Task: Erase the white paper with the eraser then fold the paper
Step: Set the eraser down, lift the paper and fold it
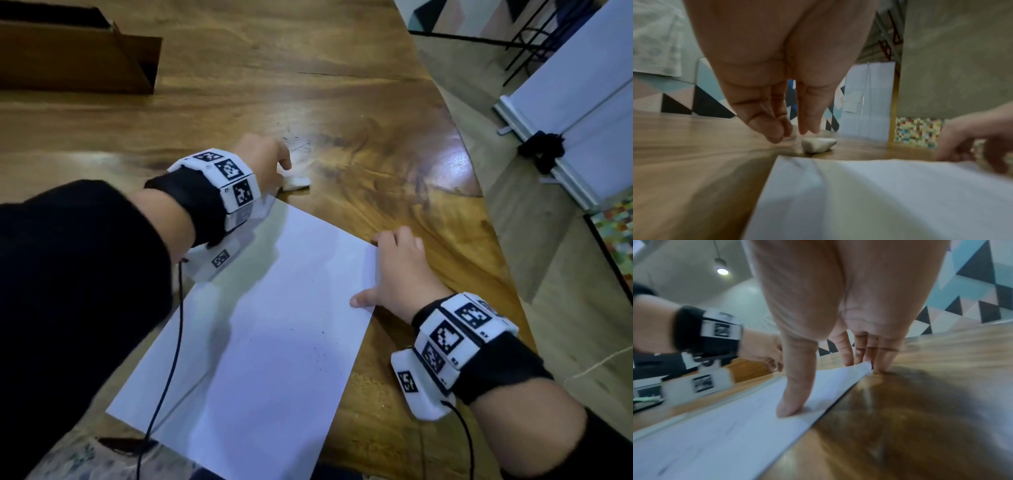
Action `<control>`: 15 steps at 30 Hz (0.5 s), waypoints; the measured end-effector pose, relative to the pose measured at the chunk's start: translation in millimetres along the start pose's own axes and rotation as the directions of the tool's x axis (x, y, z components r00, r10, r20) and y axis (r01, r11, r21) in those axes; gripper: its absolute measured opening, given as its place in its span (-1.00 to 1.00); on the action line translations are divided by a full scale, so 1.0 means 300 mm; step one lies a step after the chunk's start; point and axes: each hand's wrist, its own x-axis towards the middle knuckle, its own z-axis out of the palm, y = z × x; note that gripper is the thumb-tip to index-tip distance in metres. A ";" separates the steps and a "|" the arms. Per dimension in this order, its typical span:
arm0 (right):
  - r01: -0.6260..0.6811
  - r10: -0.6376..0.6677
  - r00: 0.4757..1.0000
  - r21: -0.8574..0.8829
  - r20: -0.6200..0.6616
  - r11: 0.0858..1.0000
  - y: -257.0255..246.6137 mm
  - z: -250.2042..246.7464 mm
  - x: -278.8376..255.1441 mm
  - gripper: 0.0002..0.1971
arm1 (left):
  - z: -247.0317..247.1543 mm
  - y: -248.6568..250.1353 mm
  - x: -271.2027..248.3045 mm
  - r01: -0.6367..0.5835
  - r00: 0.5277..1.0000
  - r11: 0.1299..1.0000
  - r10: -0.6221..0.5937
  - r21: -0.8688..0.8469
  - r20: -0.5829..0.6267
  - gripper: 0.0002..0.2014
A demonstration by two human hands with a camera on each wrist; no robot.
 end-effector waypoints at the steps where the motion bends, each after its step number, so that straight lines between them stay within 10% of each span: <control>1: -0.014 0.014 1.000 0.003 0.012 1.000 -0.003 -0.006 0.007 -0.07 | 0.000 -0.013 -0.034 -0.008 1.000 1.000 0.008 -0.011 -0.023 -0.76; 12: 0.017 -0.017 1.000 0.209 0.001 0.978 0.026 -0.010 0.047 -0.67 | 0.129 -0.176 -0.678 -0.070 0.996 0.914 0.086 -0.400 0.021 -0.84; 15: 0.031 -0.026 0.999 0.211 -0.027 0.977 0.034 -0.002 0.039 -0.86 | 0.164 -0.204 -0.821 -0.014 0.994 0.939 0.051 -0.345 0.099 -0.48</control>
